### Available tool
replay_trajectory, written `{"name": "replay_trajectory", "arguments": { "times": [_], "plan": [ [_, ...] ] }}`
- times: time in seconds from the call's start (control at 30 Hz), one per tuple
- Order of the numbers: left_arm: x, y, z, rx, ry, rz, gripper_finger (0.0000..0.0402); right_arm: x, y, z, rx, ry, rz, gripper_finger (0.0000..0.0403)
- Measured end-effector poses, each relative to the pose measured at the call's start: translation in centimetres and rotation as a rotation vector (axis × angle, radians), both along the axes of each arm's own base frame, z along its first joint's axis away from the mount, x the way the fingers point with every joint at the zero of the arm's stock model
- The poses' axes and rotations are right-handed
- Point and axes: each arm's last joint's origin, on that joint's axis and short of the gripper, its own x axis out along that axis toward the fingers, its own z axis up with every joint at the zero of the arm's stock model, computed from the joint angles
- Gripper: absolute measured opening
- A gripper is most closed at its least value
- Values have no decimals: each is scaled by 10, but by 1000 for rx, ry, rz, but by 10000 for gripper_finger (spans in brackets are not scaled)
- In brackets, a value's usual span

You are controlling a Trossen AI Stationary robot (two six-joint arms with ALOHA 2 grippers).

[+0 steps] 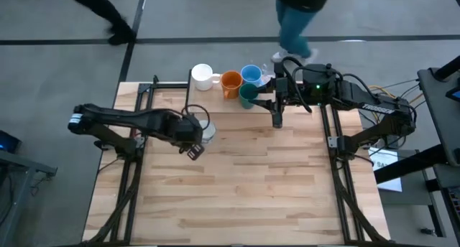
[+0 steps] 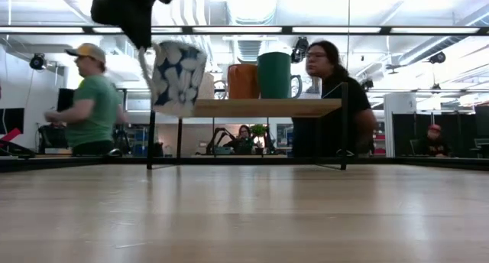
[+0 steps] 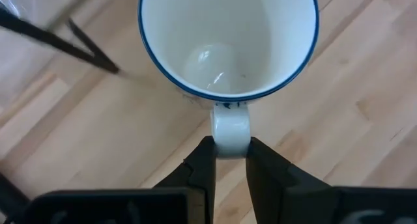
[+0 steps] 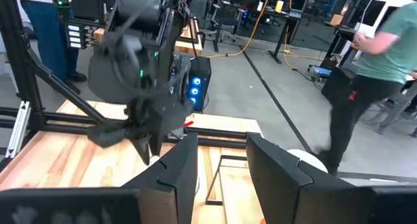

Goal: Stack small to large cups/mugs on shelf
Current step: Put the white patterned mug on the shelf

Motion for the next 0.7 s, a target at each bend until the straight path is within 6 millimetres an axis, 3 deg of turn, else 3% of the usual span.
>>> {"name": "replay_trajectory", "arguments": {
  "times": [0.3,0.7],
  "plan": [
    [-10,8,29,75,-88,48,42,0,0,-1,9,4,-2,125],
    [-15,33,34,138,-42,63,42,1,2,-1,20,3,8,125]
  ]
}}
